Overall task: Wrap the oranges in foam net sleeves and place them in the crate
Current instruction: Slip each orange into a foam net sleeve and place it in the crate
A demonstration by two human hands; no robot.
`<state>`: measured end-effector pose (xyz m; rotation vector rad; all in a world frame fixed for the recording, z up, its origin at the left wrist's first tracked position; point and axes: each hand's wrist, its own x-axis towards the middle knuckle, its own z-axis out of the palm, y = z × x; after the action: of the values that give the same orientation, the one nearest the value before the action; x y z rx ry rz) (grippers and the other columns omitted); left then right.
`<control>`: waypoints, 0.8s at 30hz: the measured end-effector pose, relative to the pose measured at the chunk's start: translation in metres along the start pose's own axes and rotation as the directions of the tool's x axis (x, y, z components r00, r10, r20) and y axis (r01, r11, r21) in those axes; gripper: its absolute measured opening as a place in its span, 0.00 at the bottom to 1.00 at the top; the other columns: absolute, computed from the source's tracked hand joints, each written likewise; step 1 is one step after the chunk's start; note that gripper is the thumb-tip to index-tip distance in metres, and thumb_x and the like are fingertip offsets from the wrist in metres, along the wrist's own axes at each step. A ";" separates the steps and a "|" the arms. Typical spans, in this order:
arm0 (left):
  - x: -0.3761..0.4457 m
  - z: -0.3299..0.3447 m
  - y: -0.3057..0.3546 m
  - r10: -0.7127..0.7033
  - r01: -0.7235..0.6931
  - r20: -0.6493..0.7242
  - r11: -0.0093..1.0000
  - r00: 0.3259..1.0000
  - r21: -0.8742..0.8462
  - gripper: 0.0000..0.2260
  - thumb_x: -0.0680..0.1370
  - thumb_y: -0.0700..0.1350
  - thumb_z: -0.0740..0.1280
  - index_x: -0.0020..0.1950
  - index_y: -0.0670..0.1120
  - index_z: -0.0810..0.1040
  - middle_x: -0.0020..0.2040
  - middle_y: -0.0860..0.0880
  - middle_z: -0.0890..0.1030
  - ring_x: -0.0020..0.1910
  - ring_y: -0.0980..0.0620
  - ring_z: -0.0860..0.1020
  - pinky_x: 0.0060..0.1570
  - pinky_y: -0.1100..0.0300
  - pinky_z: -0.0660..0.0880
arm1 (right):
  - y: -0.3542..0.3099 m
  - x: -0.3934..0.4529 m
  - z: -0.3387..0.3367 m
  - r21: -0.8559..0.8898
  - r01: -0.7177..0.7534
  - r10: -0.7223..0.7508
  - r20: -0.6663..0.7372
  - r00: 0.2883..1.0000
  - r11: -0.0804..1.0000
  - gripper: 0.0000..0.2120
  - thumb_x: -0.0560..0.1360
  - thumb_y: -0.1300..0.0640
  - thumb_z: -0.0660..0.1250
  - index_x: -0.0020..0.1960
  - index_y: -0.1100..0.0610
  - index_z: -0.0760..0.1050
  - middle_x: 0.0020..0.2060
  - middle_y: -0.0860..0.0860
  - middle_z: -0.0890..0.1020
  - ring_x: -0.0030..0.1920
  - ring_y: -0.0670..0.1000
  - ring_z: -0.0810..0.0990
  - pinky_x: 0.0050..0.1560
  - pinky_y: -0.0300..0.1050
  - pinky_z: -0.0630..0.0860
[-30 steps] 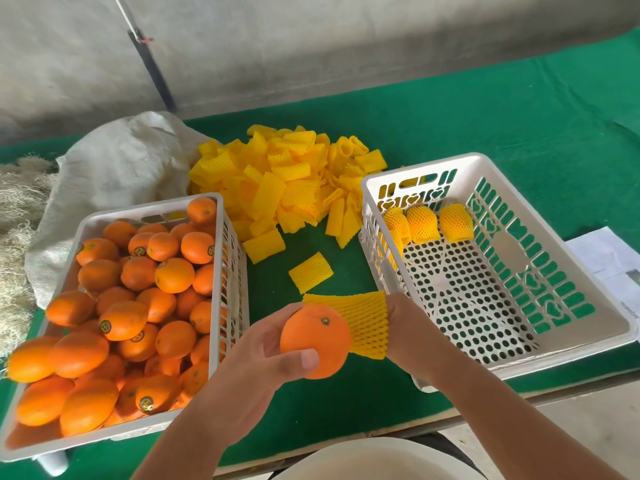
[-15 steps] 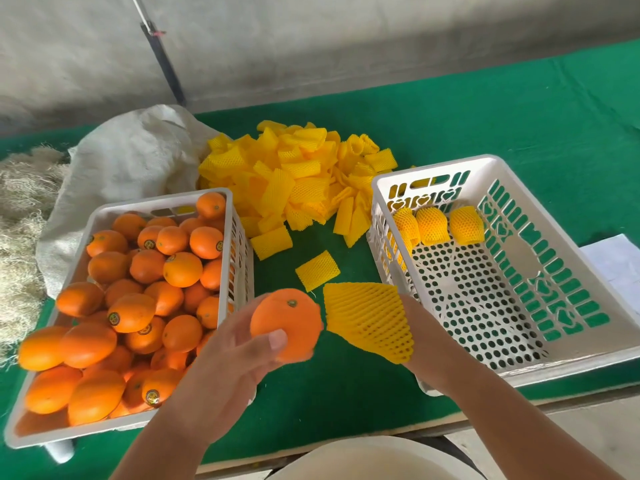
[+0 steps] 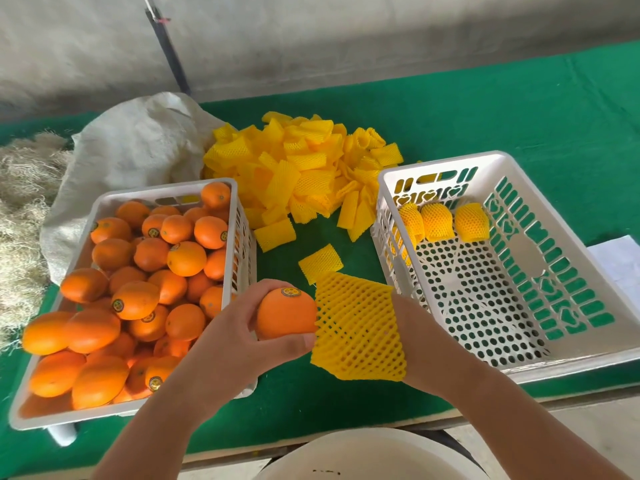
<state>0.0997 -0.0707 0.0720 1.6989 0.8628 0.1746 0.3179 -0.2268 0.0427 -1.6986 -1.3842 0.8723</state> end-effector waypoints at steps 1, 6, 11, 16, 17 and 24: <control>0.000 0.000 -0.002 -0.004 0.004 0.000 1.000 1.000 0.006 0.43 0.56 0.76 0.80 0.69 0.72 0.72 0.55 0.75 0.74 0.56 0.53 0.82 0.44 0.61 0.84 | 0.002 0.000 0.001 -0.044 0.006 -0.006 0.001 1.000 0.999 0.34 0.77 0.67 0.72 0.43 0.25 0.72 0.39 0.28 0.78 0.38 0.38 0.78 0.44 0.41 0.78; 0.000 0.008 -0.010 0.000 0.000 0.007 1.000 1.000 -0.006 0.37 0.59 0.69 0.80 0.66 0.72 0.74 0.53 0.76 0.74 0.53 0.65 0.81 0.40 0.66 0.83 | -0.001 0.001 0.000 -0.183 0.043 -0.051 -0.039 0.998 0.982 0.37 0.76 0.67 0.71 0.46 0.20 0.69 0.45 0.24 0.77 0.46 0.35 0.80 0.43 0.35 0.79; -0.001 0.012 -0.015 -0.032 0.032 -0.003 0.999 0.999 -0.039 0.35 0.58 0.70 0.78 0.65 0.73 0.74 0.53 0.72 0.76 0.54 0.54 0.82 0.40 0.66 0.81 | -0.009 0.004 0.002 -0.291 0.040 -0.036 0.018 0.999 0.956 0.19 0.77 0.52 0.64 0.48 0.24 0.66 0.45 0.29 0.74 0.47 0.37 0.79 0.48 0.32 0.78; -0.002 0.008 -0.014 -0.029 0.030 0.021 0.999 0.999 -0.023 0.44 0.50 0.81 0.76 0.65 0.73 0.74 0.54 0.76 0.75 0.54 0.69 0.79 0.39 0.68 0.81 | -0.015 0.004 0.003 -0.308 0.020 -0.009 0.037 0.999 0.951 0.13 0.78 0.51 0.64 0.58 0.35 0.69 0.47 0.31 0.73 0.46 0.41 0.81 0.47 0.36 0.81; -0.002 0.007 -0.014 -0.029 0.030 0.025 0.999 0.999 -0.032 0.45 0.49 0.80 0.77 0.65 0.73 0.74 0.53 0.76 0.74 0.54 0.69 0.79 0.39 0.70 0.80 | -0.015 0.003 0.004 -0.316 0.013 0.003 0.050 0.999 0.949 0.15 0.78 0.52 0.67 0.60 0.36 0.70 0.47 0.32 0.73 0.46 0.42 0.82 0.48 0.37 0.82; -0.004 0.005 -0.017 -0.052 0.069 0.104 0.985 0.993 -0.160 0.42 0.56 0.62 0.86 0.69 0.69 0.76 0.57 0.72 0.75 0.63 0.47 0.78 0.47 0.54 0.86 | -0.016 0.002 0.014 -0.394 -0.067 0.092 0.045 0.995 0.917 0.18 0.74 0.38 0.54 0.63 0.37 0.70 0.44 0.34 0.74 0.42 0.42 0.81 0.47 0.38 0.82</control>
<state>0.0922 -0.0760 0.0559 1.5140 0.8026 0.1149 0.2989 -0.2213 0.0501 -2.0556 -1.6247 0.7287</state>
